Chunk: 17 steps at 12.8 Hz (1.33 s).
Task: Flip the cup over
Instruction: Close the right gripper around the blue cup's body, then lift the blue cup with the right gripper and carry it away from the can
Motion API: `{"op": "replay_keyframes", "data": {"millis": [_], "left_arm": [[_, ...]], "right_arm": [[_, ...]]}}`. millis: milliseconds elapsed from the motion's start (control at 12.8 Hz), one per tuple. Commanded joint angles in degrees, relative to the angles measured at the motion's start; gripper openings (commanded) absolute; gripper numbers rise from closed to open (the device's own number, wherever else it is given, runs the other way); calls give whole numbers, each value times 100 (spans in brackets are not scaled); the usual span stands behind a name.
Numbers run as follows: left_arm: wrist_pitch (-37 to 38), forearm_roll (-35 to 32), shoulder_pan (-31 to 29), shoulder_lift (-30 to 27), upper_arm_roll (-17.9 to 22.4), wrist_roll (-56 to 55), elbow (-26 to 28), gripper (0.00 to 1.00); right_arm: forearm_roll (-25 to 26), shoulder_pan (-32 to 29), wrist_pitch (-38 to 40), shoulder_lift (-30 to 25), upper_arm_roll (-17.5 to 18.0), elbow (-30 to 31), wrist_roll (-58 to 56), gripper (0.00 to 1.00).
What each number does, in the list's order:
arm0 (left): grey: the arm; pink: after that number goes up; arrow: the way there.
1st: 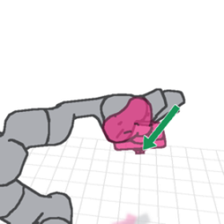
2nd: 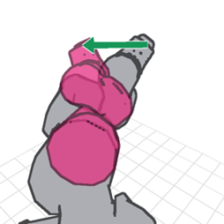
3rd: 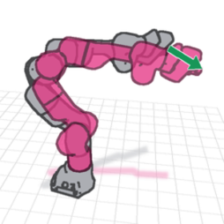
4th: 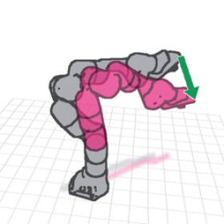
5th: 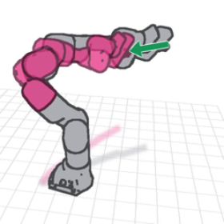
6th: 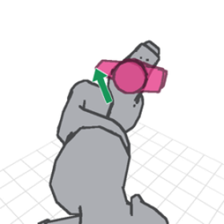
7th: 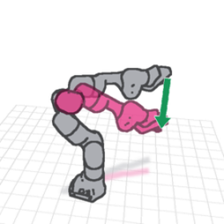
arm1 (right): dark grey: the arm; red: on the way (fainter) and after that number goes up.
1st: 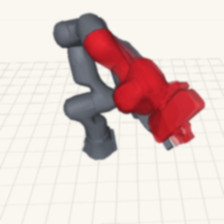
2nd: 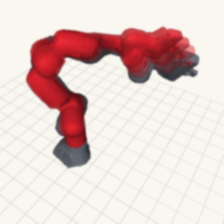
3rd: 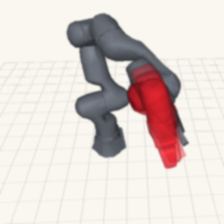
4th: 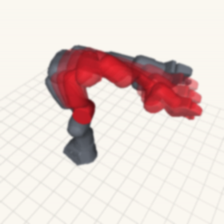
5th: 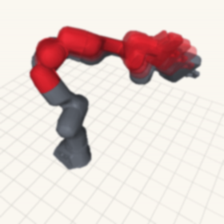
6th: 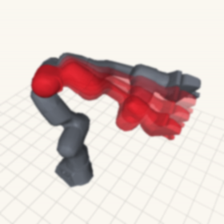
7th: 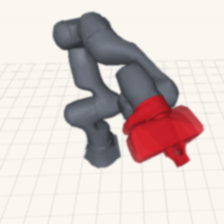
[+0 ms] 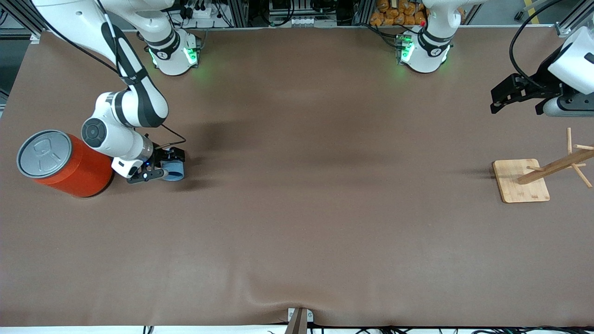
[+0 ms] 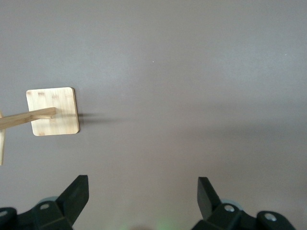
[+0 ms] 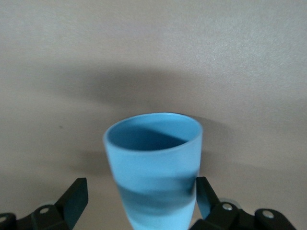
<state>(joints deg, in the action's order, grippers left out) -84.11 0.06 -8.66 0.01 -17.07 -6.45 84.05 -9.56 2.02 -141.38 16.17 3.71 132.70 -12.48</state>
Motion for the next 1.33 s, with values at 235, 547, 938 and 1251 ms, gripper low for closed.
{"op": "replay_keyframes", "data": {"millis": [235, 547, 938, 1251], "left_arm": [[-9, -85, -48, 78, -33, 100, -82, 100], [-45, -85, -30, 87, -33, 100, -73, 100], [-53, -85, -30, 96, -33, 101, -73, 100], [-62, -67, -30, 131, -42, 100, -82, 100]], "right_arm": [[-11, -183, -294, 202, 25, 46, -482, 8], [-81, -115, 1351, 80, 121, -951, -580, 0], [-29, 1535, 2941, 350, 156, -3370, -273, 0], [1050, 3161, 2844, 1561, 139, -5170, -307, 0]]}}
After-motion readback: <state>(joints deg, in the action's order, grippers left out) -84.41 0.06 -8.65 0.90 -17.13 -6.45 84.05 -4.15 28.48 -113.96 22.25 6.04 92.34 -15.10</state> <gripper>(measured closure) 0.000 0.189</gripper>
